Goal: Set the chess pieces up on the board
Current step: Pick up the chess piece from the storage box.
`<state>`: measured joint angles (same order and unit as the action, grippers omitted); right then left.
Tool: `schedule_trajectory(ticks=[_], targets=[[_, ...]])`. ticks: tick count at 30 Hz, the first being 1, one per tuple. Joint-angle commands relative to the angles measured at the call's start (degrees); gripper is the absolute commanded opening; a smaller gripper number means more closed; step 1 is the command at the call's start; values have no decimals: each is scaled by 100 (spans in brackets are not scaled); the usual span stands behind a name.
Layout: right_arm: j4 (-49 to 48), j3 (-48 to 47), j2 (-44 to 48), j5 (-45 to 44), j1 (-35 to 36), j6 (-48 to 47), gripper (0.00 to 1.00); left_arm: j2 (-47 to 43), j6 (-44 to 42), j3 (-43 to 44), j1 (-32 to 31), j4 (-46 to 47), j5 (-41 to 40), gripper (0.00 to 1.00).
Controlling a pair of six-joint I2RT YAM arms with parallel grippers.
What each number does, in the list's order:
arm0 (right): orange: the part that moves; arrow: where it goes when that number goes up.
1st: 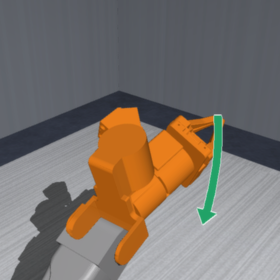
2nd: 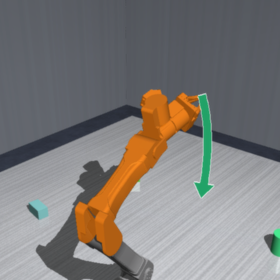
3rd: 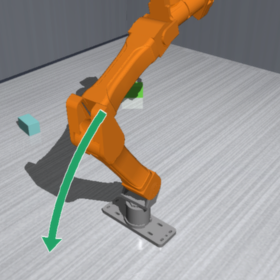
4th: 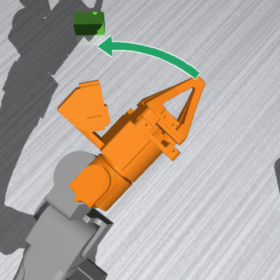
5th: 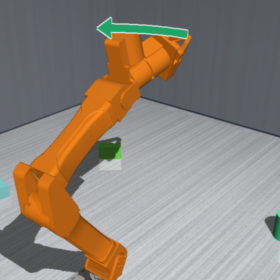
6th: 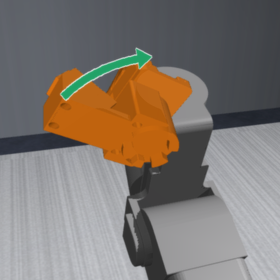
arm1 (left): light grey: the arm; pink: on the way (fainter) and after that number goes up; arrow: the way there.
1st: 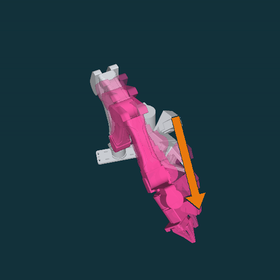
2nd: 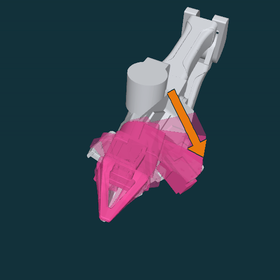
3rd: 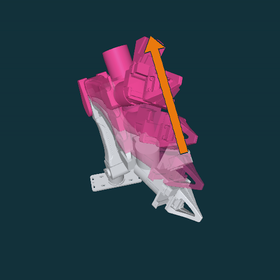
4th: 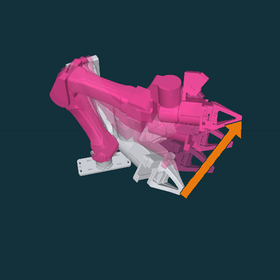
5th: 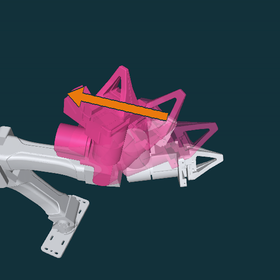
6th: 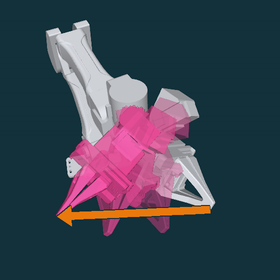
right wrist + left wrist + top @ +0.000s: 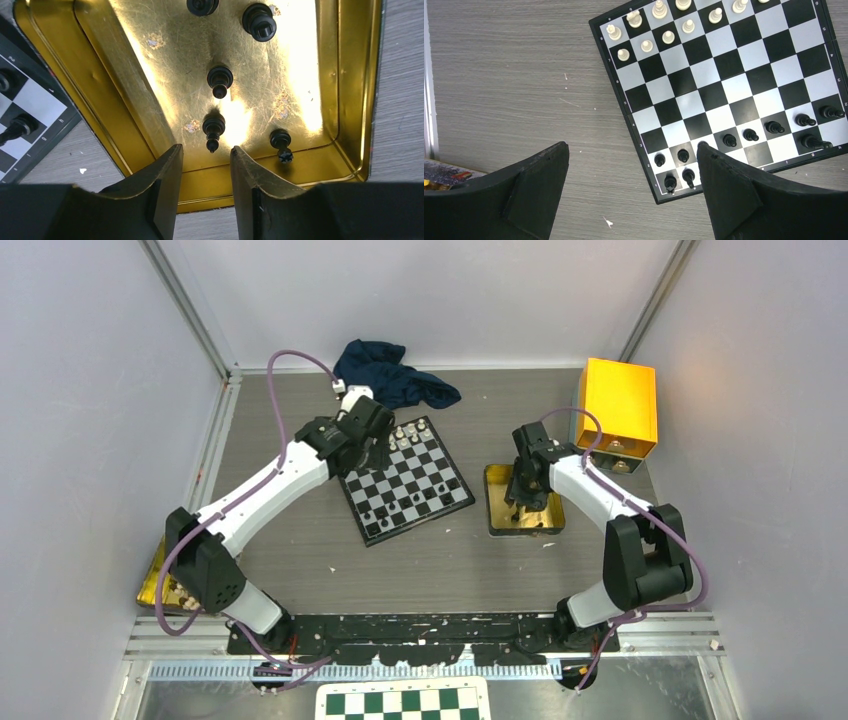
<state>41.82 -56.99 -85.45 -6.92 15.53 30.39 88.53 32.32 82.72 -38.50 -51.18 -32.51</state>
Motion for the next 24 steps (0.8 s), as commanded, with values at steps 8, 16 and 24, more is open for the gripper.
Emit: schedule_trajectory(ticks=[8, 16, 24], targets=[[-282, 144, -74, 173, -4, 89, 44, 104, -57, 291, 25, 14, -115, 100], [-315, 109, -199, 147, -3, 100, 42, 178, -94, 315, 22, 11, -122, 100], [-333, -39, -234, -55, -26, 87, 42, 241, -187, 366, 27, 45, -150, 100]])
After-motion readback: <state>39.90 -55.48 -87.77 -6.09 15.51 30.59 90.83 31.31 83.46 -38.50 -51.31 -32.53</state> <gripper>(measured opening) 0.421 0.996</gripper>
